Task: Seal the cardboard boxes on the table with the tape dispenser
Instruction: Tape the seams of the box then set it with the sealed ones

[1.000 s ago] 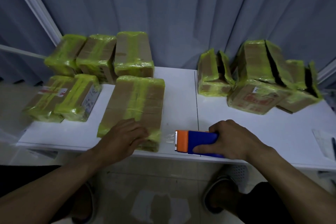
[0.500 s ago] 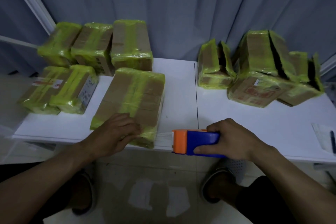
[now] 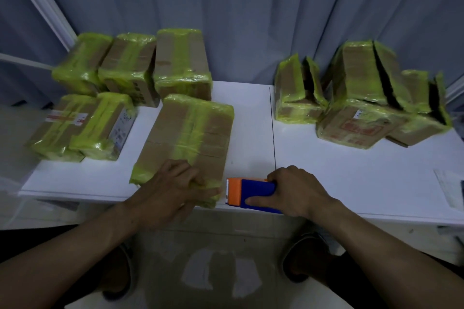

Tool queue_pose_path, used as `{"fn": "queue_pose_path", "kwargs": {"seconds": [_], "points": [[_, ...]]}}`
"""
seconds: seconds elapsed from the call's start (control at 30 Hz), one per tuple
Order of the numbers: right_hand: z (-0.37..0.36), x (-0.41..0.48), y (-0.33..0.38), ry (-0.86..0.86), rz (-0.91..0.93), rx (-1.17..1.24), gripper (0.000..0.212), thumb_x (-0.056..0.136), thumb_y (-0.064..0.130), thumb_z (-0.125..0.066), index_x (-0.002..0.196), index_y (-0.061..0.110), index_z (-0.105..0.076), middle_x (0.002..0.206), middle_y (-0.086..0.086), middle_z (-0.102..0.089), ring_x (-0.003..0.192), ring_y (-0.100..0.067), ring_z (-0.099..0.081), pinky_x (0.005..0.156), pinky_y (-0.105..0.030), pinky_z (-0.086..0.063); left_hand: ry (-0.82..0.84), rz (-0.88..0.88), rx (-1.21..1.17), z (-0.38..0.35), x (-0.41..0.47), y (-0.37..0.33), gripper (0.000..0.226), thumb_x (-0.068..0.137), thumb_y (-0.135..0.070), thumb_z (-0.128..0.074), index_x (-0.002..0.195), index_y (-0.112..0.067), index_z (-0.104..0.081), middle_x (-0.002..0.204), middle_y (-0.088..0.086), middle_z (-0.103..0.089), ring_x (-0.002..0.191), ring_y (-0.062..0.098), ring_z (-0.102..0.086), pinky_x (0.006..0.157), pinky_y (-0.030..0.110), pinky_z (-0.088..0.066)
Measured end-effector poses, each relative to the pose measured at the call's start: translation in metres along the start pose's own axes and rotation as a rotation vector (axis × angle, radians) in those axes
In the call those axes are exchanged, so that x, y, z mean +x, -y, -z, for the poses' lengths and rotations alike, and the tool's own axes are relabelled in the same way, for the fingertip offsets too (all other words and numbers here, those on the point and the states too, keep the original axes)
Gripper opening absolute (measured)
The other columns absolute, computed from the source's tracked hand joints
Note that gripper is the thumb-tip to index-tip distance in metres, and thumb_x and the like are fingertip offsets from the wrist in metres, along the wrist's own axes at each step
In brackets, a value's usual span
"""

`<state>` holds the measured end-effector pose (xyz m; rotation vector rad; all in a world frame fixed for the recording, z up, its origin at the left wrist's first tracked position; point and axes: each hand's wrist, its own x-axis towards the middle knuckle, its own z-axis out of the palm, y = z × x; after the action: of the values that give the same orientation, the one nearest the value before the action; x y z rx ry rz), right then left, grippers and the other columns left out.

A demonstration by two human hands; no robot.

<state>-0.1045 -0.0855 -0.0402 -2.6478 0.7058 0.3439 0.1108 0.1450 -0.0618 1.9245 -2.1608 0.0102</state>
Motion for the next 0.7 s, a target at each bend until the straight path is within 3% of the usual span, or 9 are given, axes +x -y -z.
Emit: {"fn": "queue_pose_path", "kwargs": {"seconds": [0.1,0.27,0.43,0.53,0.7], "points": [[-0.003,0.006,0.008,-0.008,-0.003,-0.026,0.075,0.071,0.092,-0.057,0.105,0.027,-0.071,0.09,0.009,-0.074,0.076,-0.008,-0.067,0.071,-0.028,-0.058,-0.096,0.079,-0.05,-0.007,0.002,-0.003,0.025,0.094,-0.05,-0.056,0.109,-0.04,-0.074,0.101,-0.005,-0.061,0.096,0.02,-0.055,0.088,0.037,-0.042],[-0.004,0.008,0.019,-0.018,-0.022,-0.052,0.067,0.074,0.091,-0.054,0.091,0.028,-0.065,0.072,0.012,-0.059,0.066,-0.007,-0.06,0.063,-0.024,-0.049,-0.231,0.079,0.019,-0.025,-0.001,0.001,0.032,0.091,-0.038,-0.058,0.118,-0.031,-0.072,0.099,-0.002,-0.064,0.091,0.022,-0.057,0.093,0.041,-0.045],[-0.009,0.005,0.029,-0.06,-0.063,-0.152,0.076,0.076,0.092,-0.047,0.101,0.024,-0.067,0.09,0.006,-0.07,0.074,-0.011,-0.063,0.068,-0.028,-0.052,-0.292,0.059,-0.001,-0.028,0.003,0.002,0.035,0.084,-0.024,-0.07,0.119,-0.026,-0.07,0.101,-0.006,-0.058,0.091,0.017,-0.051,0.091,0.037,-0.041],[-0.01,-0.003,0.035,-0.125,-0.059,-0.24,0.077,0.078,0.092,-0.043,0.105,0.024,-0.067,0.094,0.004,-0.071,0.077,-0.015,-0.065,0.072,-0.03,-0.054,-0.28,0.032,0.016,-0.024,0.006,0.001,0.032,0.086,-0.023,-0.06,0.115,-0.023,-0.073,0.1,-0.003,-0.065,0.092,0.015,-0.05,0.088,0.032,-0.036],[-0.007,-0.002,0.045,-0.139,-0.068,-0.394,0.069,0.087,0.083,-0.045,0.113,0.022,-0.064,0.104,-0.001,-0.07,0.092,-0.023,-0.069,0.074,-0.032,-0.047,-0.24,0.013,0.018,-0.021,0.005,-0.007,0.033,0.084,-0.019,-0.066,0.116,-0.024,-0.072,0.094,-0.003,-0.063,0.087,0.018,-0.055,0.088,0.039,-0.046]]}}
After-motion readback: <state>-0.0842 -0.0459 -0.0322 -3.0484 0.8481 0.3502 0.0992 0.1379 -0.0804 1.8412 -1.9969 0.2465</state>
